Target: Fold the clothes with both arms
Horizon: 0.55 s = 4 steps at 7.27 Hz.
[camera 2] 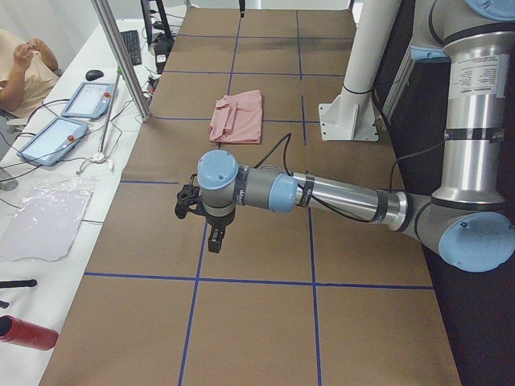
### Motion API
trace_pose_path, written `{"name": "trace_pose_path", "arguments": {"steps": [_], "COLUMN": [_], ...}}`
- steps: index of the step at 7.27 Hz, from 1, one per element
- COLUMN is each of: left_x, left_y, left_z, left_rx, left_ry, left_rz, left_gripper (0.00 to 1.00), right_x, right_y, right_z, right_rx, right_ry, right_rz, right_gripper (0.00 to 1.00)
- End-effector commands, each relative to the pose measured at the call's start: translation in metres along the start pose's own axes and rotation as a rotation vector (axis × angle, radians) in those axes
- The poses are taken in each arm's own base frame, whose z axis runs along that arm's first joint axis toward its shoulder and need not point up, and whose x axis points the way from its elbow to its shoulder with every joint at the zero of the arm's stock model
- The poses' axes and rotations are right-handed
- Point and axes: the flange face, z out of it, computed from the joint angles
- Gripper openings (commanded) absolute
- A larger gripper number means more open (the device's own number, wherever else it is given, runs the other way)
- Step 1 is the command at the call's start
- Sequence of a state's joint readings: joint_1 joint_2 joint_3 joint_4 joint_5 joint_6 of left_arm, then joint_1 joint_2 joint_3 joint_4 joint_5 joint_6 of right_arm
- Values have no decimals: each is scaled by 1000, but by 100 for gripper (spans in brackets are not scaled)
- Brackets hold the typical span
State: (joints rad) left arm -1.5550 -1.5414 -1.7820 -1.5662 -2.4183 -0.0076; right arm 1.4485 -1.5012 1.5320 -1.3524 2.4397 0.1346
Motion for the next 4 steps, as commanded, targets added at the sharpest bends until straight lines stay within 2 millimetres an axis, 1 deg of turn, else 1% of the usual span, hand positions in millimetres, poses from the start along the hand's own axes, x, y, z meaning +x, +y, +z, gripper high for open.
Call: {"name": "trace_pose_path", "arguments": {"steps": [1, 2, 3, 4], "left_x": [-24, -21, -4, -5], "left_y": [-3, -4, -3, -2], "left_z": [22, 18, 2, 4], "left_rx": [14, 44, 75, 70], "left_ry": [1, -1, -4, -2], "left_rz": [26, 60, 91, 88], "left_gripper": [100, 100, 100, 100], "right_x": [-4, -7, -5, -3], "right_y": [-2, -4, 4, 9], "right_z": [-3, -5, -5, -4], "right_rx": [10, 14, 12, 10], "right_ry": [1, -3, 0, 2], "right_rz": [-17, -28, -36, -40], "right_gripper": [100, 100, 100, 100]}}
